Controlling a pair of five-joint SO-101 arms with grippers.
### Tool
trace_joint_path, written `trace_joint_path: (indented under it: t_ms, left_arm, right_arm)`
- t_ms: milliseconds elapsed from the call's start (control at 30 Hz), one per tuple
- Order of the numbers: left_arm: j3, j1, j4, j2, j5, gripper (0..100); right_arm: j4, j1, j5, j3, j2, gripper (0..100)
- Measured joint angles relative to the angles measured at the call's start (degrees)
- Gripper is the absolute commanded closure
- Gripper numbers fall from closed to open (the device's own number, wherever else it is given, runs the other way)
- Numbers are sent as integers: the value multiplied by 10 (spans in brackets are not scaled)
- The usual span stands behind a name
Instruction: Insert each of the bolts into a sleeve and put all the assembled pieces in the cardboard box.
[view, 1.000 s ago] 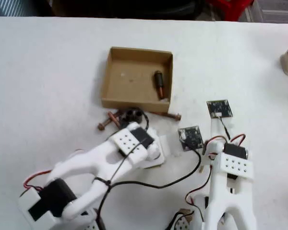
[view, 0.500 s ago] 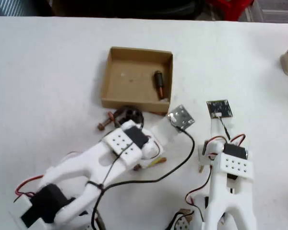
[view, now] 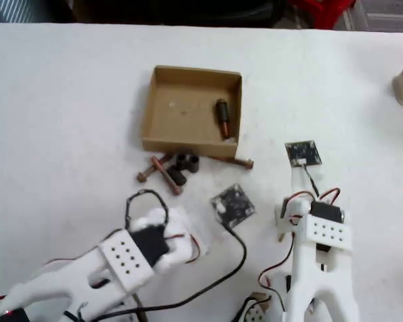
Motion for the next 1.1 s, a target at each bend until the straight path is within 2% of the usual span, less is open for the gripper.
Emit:
trace_joint_path:
  t_ms: [167,500,667,900,1100]
  left_arm:
    - [4,35,-24,44,32,978]
    - [-71,37,-53,280,39,978]
    - [-101,-13,-58,300,70,978]
    - [-106,-107,-167,302,131,977]
    - [-126,-124,-214,303,172,976]
  right_arm:
    - [0,0,0,0,0,981]
    - [0,0,0,0,0,981]
    - [0,0,0,0,0,981]
    - [0,0,0,0,0,981]
    - [0,0,0,0,0,981]
